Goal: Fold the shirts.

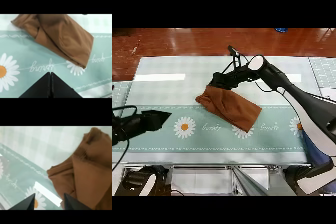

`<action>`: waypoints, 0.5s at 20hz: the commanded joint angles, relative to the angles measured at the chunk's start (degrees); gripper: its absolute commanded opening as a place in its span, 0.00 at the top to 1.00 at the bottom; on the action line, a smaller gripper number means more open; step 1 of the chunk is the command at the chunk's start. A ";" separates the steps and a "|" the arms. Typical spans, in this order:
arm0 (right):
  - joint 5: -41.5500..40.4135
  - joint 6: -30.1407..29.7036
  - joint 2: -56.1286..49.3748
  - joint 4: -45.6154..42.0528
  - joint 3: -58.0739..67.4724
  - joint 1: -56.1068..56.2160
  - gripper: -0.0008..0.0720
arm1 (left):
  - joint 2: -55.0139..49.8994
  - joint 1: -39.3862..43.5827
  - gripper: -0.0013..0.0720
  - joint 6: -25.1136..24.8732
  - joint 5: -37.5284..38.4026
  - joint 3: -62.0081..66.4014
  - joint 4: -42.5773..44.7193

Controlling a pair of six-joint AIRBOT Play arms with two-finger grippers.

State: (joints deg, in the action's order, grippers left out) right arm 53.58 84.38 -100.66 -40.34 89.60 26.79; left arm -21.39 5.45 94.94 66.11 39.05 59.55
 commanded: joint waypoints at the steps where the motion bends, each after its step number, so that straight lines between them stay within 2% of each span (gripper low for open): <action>1: 6.08 -1.11 -1.25 3.78 0.98 -1.09 0.42 | 1.70 -0.07 0.96 0.83 -2.29 -3.96 -2.21; 3: 12.26 -1.03 2.51 3.04 0.98 -5.42 0.42 | 0.94 -0.07 0.96 0.81 -4.50 -4.02 -2.21; 5: 17.86 -0.24 9.18 -3.34 0.96 -11.19 0.42 | 0.42 -0.07 0.96 0.81 -5.53 -4.04 -2.21; 8: 22.95 3.34 23.23 -23.74 -2.58 -18.10 0.42 | 0.07 -0.07 0.96 0.79 -5.60 -4.07 -2.21; 10: 19.52 8.68 33.70 -36.22 -12.26 -20.90 0.42 | 0.07 -0.07 0.96 0.79 -5.68 -4.07 -2.21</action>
State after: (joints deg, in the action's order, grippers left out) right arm 71.99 87.26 -79.24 -57.74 85.10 10.81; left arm -21.19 5.45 95.77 61.06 35.14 57.47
